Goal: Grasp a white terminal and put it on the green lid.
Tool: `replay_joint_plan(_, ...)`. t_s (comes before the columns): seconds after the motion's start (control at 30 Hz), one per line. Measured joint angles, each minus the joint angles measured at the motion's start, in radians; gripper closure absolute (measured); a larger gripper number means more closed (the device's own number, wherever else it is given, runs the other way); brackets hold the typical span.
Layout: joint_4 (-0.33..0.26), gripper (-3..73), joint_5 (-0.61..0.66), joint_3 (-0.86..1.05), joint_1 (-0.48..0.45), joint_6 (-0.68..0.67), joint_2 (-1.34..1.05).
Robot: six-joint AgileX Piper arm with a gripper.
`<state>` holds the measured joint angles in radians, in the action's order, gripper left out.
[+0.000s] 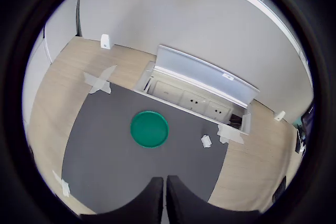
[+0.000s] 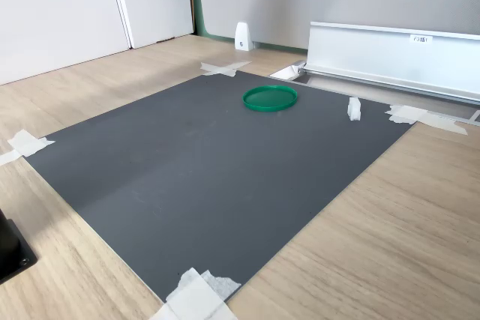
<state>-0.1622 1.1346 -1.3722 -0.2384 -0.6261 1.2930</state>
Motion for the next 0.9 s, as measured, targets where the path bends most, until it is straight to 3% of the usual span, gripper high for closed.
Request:
replay_joint_plan(0.1,-0.039,58.1,0.051,-0.05,-0.098,-0.121,0.063)
replay_joint_plan(0.23,-0.003,40.6,0.086,-0.119,-0.171,-0.192,0.151)
replay_joint_plan(0.37,0.045,20.1,0.094,-0.215,-0.194,-0.204,0.234)
replay_joint_plan(0.5,0.048,7.1,0.095,-0.327,-0.196,-0.204,0.319)
replay_joint_plan(0.6,0.049,3.2,0.095,-0.397,-0.196,-0.204,0.38)
replay_joint_plan(0.9,0.066,3.2,0.095,-0.473,-0.166,-0.205,0.537)
